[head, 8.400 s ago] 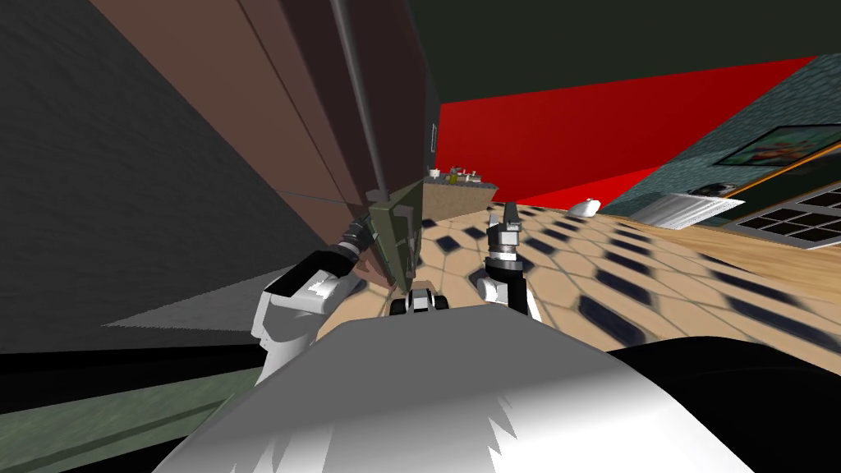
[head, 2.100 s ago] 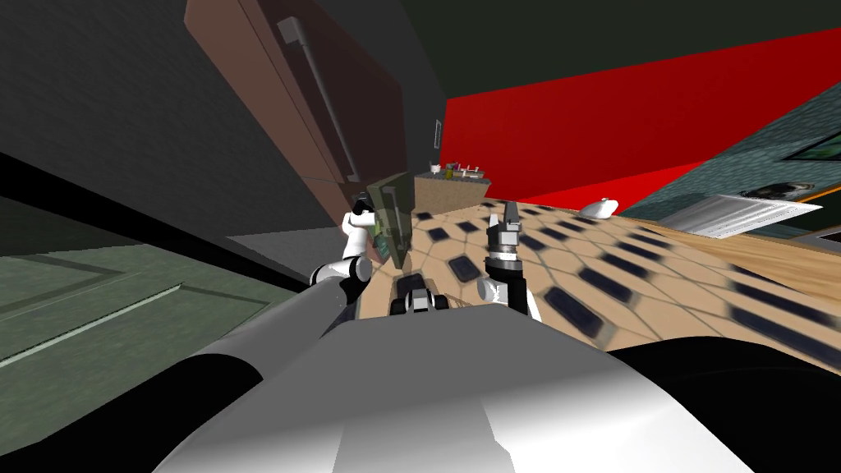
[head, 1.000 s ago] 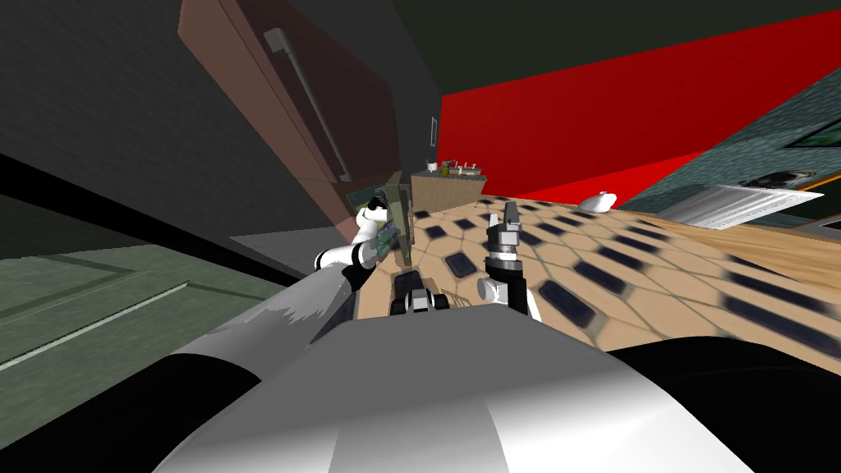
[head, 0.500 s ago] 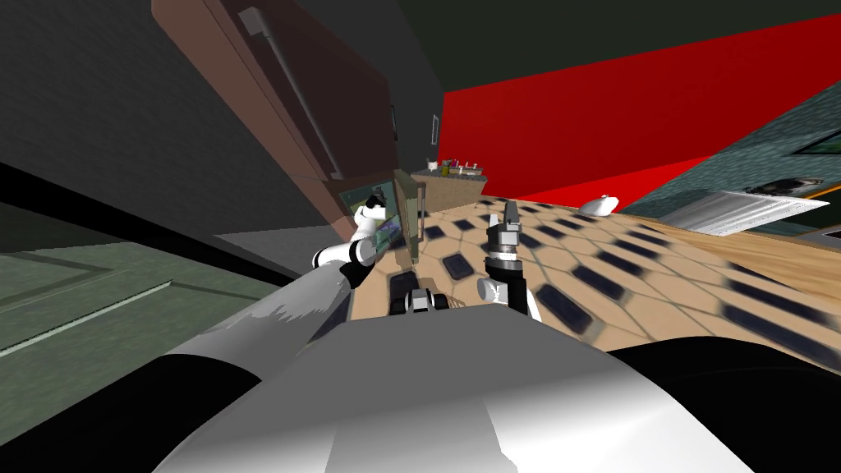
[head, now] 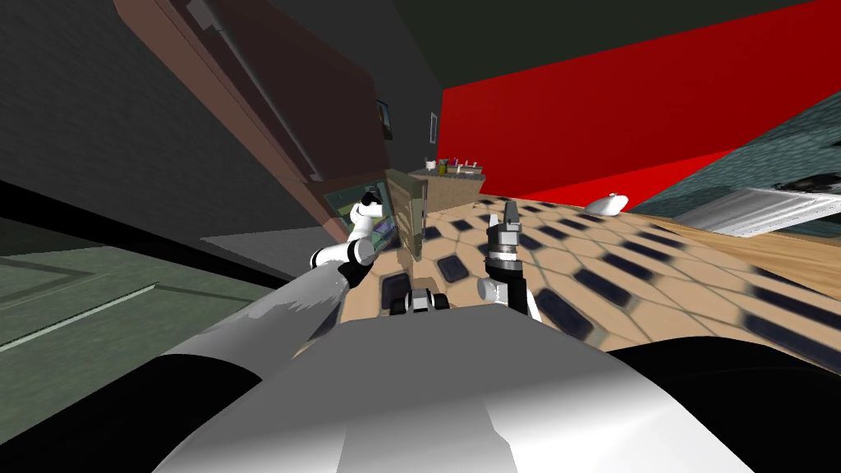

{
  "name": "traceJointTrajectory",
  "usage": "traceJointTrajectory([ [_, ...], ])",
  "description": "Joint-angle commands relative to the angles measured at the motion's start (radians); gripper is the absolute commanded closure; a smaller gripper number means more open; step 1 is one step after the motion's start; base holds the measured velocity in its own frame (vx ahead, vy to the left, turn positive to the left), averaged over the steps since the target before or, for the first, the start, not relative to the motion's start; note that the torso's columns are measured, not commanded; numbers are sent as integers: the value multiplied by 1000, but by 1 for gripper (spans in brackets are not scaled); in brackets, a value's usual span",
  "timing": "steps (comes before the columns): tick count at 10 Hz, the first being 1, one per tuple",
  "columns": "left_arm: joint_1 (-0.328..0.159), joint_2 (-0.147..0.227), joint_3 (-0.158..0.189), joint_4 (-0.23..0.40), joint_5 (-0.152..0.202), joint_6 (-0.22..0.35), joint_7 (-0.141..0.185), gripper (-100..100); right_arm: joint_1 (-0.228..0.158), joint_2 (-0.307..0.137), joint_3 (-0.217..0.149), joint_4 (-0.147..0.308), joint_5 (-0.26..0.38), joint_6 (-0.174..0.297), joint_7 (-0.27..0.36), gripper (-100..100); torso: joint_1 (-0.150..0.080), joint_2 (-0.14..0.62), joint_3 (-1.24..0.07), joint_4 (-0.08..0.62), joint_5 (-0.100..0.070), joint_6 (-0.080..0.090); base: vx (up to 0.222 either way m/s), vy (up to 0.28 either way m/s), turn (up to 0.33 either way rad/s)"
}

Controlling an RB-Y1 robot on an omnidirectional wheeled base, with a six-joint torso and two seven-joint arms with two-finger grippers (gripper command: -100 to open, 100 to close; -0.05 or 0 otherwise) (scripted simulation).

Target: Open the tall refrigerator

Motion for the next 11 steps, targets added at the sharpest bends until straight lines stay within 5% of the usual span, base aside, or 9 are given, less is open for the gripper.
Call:
traceJointTrajectory([
  [1, -21, 11, 36, 8, -30, -2, 0, -100, 0, 0, 0, 0, 0, 0, 0, 0, -1, -1, -1, 0, -1, 0, 52, -229, 38],
  [4, -27, 15, 50, 12, -43, -7, 0, -100, 0, 0, 0, 0, 0, 0, 0, 0, -2, -2, -1, -1, -1, 0, 48, -198, 25],
  [5, -17, 48, 11, 14, 9, -5, -17, -100, 0, 0, 0, 0, 0, 0, 0, 0, 6, 0, 0, 0, 1, 0, 10, -56, -42],
  [8, -9, 81, -26, 19, 88, -6, -34, -100, 0, 0, 0, 0, 0, 0, 0, 0, -2, -1, -1, 0, -1, 0, 13, -39, -22],
  [9, 0, 114, -63, 24, 116, -7, -51, -100, 0, 0, 0, 0, 0, 0, 0, 0, -3, -1, -1, 0, -1, 0, 14, -44, -36],
  [11, 0, 114, -63, 24, 152, -7, -51, -100, 0, 0, 0, 0, 0, 0, 0, 0, -3, -1, -1, 0, -1, 0, 8, -33, -8],
])
